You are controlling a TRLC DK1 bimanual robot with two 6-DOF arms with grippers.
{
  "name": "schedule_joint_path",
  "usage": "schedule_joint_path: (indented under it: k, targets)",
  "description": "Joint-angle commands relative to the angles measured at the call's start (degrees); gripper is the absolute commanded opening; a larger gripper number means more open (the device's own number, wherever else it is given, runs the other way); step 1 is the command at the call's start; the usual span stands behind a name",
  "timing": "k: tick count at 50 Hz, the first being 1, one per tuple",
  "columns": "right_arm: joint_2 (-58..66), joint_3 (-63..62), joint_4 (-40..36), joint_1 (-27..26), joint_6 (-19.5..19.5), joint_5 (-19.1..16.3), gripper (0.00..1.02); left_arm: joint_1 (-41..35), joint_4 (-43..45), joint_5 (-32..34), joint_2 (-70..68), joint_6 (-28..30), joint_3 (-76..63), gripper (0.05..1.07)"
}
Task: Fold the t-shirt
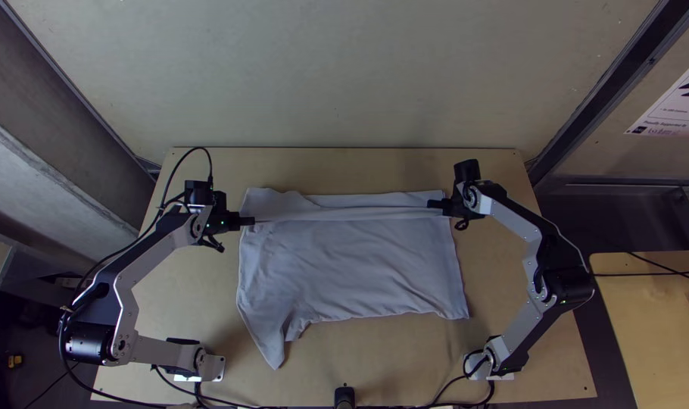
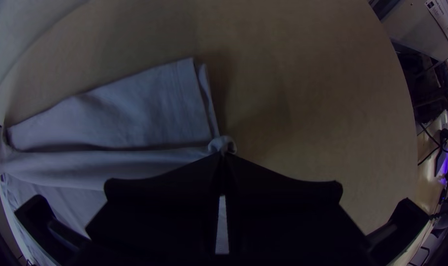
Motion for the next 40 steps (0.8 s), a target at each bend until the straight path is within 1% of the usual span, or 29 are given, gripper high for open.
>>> schedule_joint_path:
  k: [1, 3, 5, 7, 9, 11, 14, 15, 17, 19, 25, 29, 33, 40]
  targets:
    - [-1.43, -2.12, 0.40, 0.28, -0.59, 1.62, 0.06, 1.62, 0.78, -0.73, 0.83, -0.39, -1.94, 0.26]
    - [-2.13, -2.64, 0.23, 0.28, -0.51, 1.71, 0.14, 2.06, 0.69, -1.08, 1.18, -0.48, -1.85, 0.42]
    - [-3.27, -3.26, 0.14, 0.28, -0.51, 2.33, 0.28, 2.50, 0.43, -1.08, 1.27, -0.48, -1.59, 0.56]
    - [-4.68, -4.14, -0.03, 0.19, -0.42, 2.59, 0.47, 2.94, -0.01, -1.08, 1.01, -0.48, -1.15, 0.65]
    - [-6.26, -5.02, -0.12, -0.07, -0.33, 3.12, 0.61, 3.21, -0.18, -1.08, 0.48, -0.48, -1.06, 0.72]
    - [-8.37, -6.16, -0.21, -0.25, -0.42, 3.29, 0.69, 3.38, -0.71, -1.00, -0.22, -0.57, -0.71, 0.81]
    - [-11.45, -7.83, -0.21, -0.69, -0.42, 3.29, 0.78, 3.38, -1.85, -0.47, -0.93, -0.48, -0.18, 0.99]
    - [-12.50, -8.27, -0.21, -0.77, -0.42, 3.29, 0.82, 3.38, -2.82, -0.12, -1.02, -0.30, 0.26, 1.02]
    - [-15.05, -9.32, -0.39, -1.04, -0.42, 3.29, 0.89, 3.38, -5.11, 0.32, -1.28, 0.22, 1.49, 1.02]
    - [-17.95, -10.38, -0.47, -1.21, -0.42, 3.29, 0.91, 3.38, -6.78, 0.59, -2.07, 0.75, 2.54, 1.02]
    - [-25.25, -11.26, -3.81, -1.30, -0.15, 3.29, 0.92, 3.56, -7.83, 2.87, -6.90, 1.19, 3.16, 1.02]
    - [-28.59, -10.55, -8.82, -0.95, -0.15, 3.21, 0.91, 3.65, -12.31, 4.72, -8.75, 1.72, 5.18, 1.02]
    - [-31.13, -9.85, -14.27, -0.25, -0.07, 3.21, 0.91, 3.29, -16.62, 4.72, -10.86, 2.60, 6.94, 1.02]
    - [-36.58, -9.76, -22.53, 1.07, -0.77, 3.21, 0.91, 2.33, -20.31, 4.72, -16.66, 4.35, 7.20, 1.02]
